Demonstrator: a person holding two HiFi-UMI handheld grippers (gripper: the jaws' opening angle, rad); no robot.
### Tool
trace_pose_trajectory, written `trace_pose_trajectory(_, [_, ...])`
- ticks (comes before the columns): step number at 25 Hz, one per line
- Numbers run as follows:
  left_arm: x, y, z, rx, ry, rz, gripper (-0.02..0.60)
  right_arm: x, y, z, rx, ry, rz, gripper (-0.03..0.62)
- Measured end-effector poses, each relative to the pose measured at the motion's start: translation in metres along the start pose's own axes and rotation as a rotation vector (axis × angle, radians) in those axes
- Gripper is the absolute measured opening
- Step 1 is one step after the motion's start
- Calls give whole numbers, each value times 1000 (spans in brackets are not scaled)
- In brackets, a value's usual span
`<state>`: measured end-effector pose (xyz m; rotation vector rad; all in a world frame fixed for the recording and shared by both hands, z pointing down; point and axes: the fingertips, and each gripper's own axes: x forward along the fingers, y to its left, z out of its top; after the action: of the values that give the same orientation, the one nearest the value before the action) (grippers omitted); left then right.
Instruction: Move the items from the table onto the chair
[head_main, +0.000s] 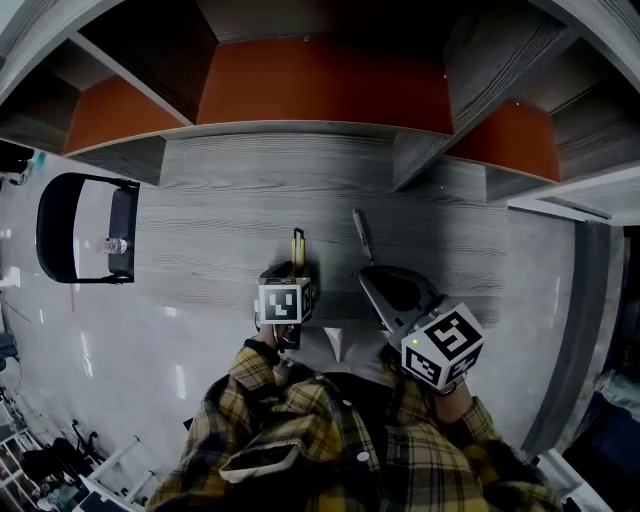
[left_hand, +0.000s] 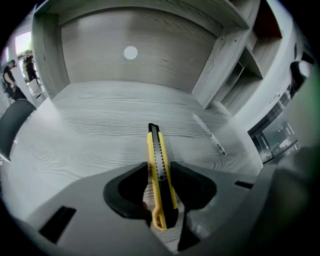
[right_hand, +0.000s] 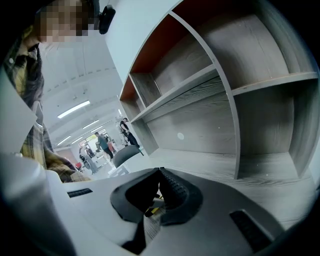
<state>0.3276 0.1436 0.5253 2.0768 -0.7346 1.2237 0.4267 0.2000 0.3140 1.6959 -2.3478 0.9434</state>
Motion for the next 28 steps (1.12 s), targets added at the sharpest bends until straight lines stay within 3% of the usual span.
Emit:
trace_pose_trajectory(5, [5, 7, -10, 61, 6, 91, 118, -2, 2, -4, 8, -1, 5, 18])
trace_pose_trajectory(9, [1, 4, -7, 20, 4, 57, 117, -4, 2, -5, 4, 0, 9, 18])
trace_pose_trajectory(14, [-40, -10, 15, -21, -89, -12, 117, -7, 3, -3, -1, -8, 12, 18])
trace_pose_trajectory(17, [-37, 1, -3, -74, -82, -11, 117, -5, 2, -5, 13, -6, 27, 18])
trace_pose_trajectory(28, [-90, 71, -21, -285, -234, 37, 117, 39, 35, -15, -22, 79, 155, 18])
